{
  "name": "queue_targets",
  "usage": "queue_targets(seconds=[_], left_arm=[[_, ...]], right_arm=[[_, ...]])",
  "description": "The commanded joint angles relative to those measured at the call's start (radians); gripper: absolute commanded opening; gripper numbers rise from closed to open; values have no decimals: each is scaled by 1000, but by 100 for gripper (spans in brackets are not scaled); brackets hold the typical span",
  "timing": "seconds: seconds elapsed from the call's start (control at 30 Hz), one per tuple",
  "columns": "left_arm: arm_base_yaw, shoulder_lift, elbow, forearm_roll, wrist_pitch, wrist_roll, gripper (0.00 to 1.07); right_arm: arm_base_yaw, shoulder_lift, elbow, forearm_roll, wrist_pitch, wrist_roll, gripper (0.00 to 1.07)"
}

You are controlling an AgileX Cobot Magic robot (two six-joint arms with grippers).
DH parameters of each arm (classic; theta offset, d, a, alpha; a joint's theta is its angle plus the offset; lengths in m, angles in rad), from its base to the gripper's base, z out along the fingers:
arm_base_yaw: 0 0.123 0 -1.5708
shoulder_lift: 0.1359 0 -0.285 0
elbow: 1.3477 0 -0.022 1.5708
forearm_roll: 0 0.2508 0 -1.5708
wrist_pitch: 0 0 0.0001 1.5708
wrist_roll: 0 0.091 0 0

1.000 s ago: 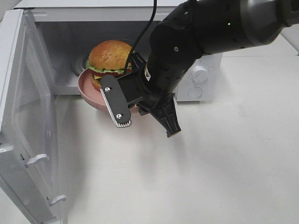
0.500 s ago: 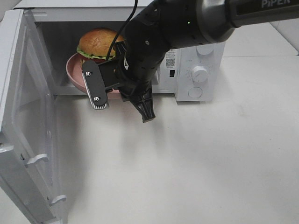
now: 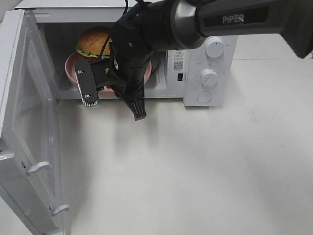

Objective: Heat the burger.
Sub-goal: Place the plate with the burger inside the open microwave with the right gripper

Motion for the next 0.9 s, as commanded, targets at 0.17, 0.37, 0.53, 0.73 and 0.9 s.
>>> queue_targets(seconds=[0.17,0.37,0.53,0.73,0.9], left_arm=[[4,-20,1,-3,-9,2,98],[4,-20,1,-3,-9,2,98],[4,-20,1,-3,-9,2,98],[4,-20,1,-3,-9,2,98],[4,-20,1,-3,-9,2,98]], right_arm=[[-14,38,-107,-29,-8,7,0],[-35,86,-205,-25,16,7,0],[-43,115,-237,-24,16,7,0],[-48,143,-272,-22,18,8,0],[-48,152,-277,1,12,8,3]])
